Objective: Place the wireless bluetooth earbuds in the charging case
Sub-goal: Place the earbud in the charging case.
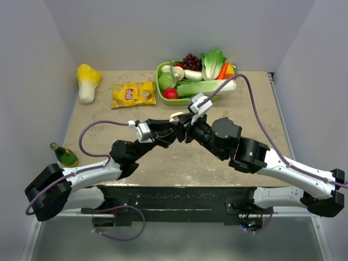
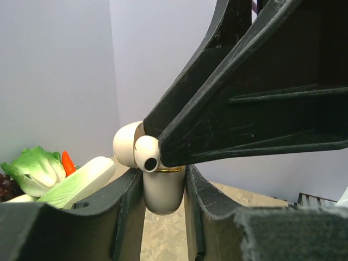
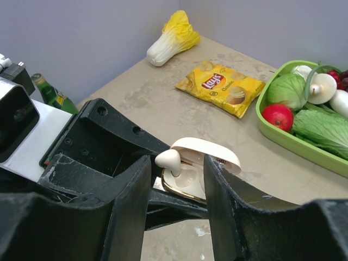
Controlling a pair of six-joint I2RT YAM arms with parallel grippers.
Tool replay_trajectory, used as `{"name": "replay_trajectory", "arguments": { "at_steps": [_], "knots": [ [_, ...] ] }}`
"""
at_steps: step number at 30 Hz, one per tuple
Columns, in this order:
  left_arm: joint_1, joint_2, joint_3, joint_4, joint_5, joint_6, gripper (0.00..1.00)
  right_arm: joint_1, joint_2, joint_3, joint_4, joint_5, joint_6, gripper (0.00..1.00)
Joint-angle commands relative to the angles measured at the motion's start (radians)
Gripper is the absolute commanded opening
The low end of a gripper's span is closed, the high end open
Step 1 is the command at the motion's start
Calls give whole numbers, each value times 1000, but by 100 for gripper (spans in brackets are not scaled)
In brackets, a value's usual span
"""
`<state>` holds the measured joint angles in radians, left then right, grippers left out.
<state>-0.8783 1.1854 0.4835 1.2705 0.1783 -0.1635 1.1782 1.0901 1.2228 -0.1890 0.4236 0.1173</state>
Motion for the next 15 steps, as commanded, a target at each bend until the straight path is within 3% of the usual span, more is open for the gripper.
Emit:
{"name": "replay_trajectory", "arguments": {
  "at_steps": [1,15],
  "knots": [
    [-4,-7,29,125,-14,19,0,5,-33,33,17,44,30,47],
    [-4,-29,9,122,-42,28,0,5,-67,47,11,52,58,47]
  ]
}}
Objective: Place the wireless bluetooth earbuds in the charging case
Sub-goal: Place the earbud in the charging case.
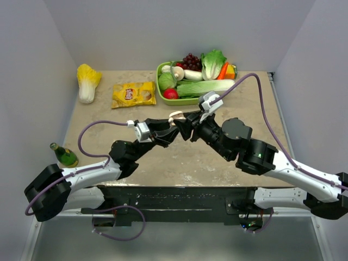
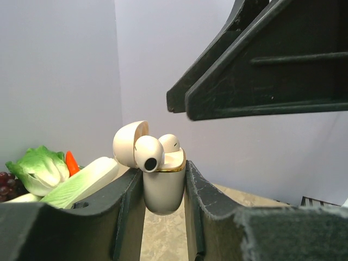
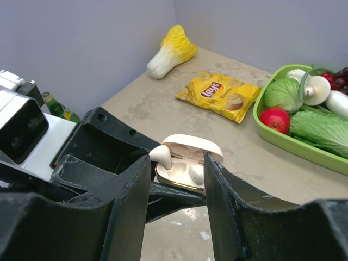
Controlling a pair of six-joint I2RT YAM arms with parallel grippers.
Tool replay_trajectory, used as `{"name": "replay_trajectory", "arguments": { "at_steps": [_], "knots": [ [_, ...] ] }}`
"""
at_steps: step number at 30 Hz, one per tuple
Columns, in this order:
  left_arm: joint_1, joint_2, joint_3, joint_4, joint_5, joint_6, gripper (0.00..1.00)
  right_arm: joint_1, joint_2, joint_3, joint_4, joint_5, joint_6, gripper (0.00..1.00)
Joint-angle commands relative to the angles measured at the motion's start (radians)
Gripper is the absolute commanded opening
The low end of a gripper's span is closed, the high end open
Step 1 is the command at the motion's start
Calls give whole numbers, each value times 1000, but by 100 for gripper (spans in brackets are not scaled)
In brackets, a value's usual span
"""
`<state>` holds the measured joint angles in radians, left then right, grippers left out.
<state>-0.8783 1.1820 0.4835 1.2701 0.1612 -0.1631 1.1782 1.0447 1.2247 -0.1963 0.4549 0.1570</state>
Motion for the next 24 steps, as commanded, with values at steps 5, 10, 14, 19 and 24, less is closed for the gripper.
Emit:
{"name": "replay_trajectory", "arguments": {
  "at_steps": [5,10,14,19,24],
  "knots": [
    [-4,-25,17,100,-35,31,0,5,26,88,-21,10,7,47],
    [-4,-28,24,55,-60,36,0,5,77,130,-58,86,7,55],
    [-4,-30,29,25,-72,43,0,5,107,154,-71,126,9,72],
    [-4,-30,32,17,-75,46,0,6,147,188,-94,146,24,74],
    [-4,-30,32,18,-74,48,0,6,189,219,-129,179,35,74]
  ]
}}
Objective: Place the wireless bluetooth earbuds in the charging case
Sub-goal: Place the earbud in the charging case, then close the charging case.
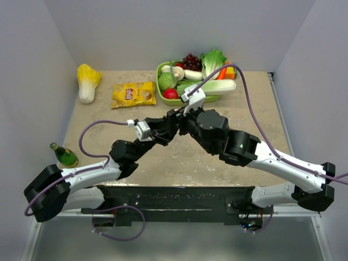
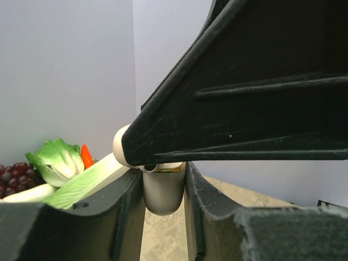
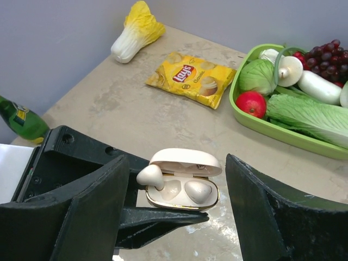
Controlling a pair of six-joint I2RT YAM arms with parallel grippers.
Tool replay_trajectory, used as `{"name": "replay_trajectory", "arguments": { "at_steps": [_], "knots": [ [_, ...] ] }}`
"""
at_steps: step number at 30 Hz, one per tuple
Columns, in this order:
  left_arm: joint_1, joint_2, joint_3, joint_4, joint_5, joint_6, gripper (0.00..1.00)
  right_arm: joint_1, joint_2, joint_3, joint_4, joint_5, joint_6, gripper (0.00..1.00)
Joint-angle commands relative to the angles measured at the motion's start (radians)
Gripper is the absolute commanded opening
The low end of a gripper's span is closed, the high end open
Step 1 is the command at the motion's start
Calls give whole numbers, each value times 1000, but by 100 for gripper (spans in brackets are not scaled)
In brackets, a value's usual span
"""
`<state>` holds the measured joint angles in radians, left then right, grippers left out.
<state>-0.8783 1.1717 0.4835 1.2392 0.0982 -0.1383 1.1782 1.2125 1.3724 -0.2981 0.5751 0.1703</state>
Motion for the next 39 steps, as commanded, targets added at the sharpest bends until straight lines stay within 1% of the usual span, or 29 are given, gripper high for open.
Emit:
{"name": "replay_trajectory", "arguments": {
  "at_steps": [1,17,30,39],
  "knots": [
    [-4,-21,30,49,-11,23,0,6,25,74,-36,61,23,74],
    [-4,-43,35,54,-11,31,0,5,-42,17,-79,104,35,73],
    [-4,-76,27,45,-12,28,0,5,-79,2,-102,141,41,73],
    [-4,-92,24,42,-15,32,0,5,-93,-1,-104,126,43,74]
  ]
}}
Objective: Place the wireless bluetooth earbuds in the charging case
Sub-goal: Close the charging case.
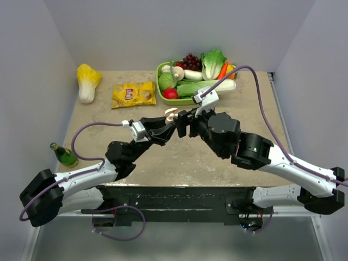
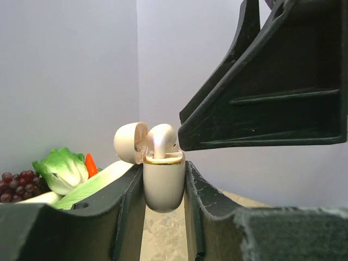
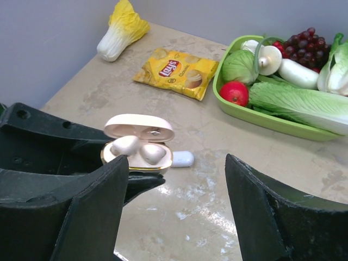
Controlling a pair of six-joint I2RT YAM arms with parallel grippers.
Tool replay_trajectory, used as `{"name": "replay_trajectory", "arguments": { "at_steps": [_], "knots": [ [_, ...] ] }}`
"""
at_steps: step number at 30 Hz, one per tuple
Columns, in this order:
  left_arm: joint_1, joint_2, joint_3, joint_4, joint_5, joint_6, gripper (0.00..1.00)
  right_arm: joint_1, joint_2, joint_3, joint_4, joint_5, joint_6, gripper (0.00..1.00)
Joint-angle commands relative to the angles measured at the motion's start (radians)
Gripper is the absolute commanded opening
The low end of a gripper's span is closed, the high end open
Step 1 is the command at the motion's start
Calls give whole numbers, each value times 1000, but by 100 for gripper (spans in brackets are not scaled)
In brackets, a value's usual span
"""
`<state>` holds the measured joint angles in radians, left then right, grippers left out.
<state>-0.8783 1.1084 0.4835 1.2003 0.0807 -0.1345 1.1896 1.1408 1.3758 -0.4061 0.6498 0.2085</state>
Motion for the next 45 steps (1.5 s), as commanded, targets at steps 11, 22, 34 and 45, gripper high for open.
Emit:
{"name": "replay_trajectory", "arguments": {
  "at_steps": [11,22,34,45],
  "knots": [
    [-5,-36,4,97,13,38,0,-7,-102,-43,116,13,15,74],
    [-2,-81,-132,226,128,36,0,-8,-58,68,75,44,-55,27],
    [-2,-74,-120,231,327,7,0,-10,79,132,-74,-151,-97,0],
    [-2,-71,-102,222,274,21,0,-8,80,92,-123,-266,-70,0]
  ]
}}
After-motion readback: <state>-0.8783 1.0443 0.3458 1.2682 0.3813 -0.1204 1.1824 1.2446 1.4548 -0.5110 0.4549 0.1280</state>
